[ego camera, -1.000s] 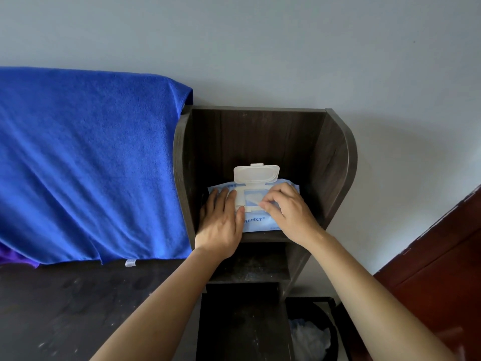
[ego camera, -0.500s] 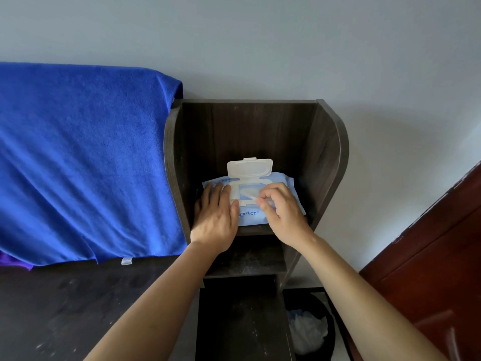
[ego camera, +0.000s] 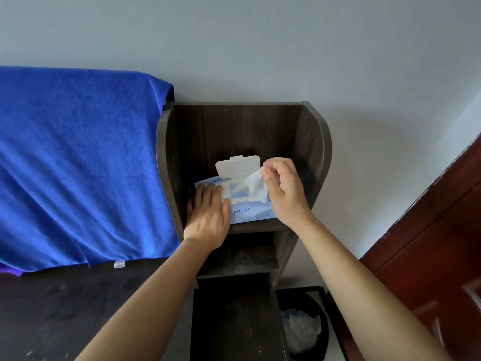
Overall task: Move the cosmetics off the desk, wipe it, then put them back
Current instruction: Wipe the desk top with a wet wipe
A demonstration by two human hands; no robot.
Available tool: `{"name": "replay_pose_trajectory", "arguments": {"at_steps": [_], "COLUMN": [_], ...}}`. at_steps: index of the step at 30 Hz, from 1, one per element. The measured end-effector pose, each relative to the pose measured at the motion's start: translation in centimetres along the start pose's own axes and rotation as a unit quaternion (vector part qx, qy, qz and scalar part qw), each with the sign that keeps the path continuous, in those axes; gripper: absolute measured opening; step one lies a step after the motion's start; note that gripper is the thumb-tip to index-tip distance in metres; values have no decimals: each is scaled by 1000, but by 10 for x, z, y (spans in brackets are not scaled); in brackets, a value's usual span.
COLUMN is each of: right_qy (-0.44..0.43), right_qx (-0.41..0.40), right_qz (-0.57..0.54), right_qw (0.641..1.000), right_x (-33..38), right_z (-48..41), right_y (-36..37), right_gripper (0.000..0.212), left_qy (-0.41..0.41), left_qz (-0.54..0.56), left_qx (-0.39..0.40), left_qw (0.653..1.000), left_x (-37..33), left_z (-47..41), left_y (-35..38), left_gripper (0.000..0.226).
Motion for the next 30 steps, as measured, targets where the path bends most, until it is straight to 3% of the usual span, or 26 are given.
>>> {"name": "replay_pose_trajectory", "arguments": {"at_steps": [8, 12, 30], "right_qy": [-47, -54, -63], "right_qx": [-62, -72, -139], "right_qz": [-35, -33, -70], "right_qw": [996, 995, 986], "right_x": [26, 32, 64], "right_z": [-12, -10, -10], "right_y": [-20, -22, -48], "right_gripper": [10, 12, 17], "left_qy": [5, -2, -18], "left_qz": [1, 8, -11], "left_qx": [-7, -7, 29], "left_qw": [1000, 1000, 999], "left_x": [-2, -2, 1], "left_z": [1, 0, -2], "left_y": [-4, -1, -1], "left_gripper": [64, 49, 52]}}
Point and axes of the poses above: each hand's wrist, its own z-axis away from the middle knuckle, its own y-axis out of the palm, x = y × z, the point moved 6 cm from there along -z, towards the middle knuckle, and after that the axes turned 4 degrees about -y, right-handed, at the moved point
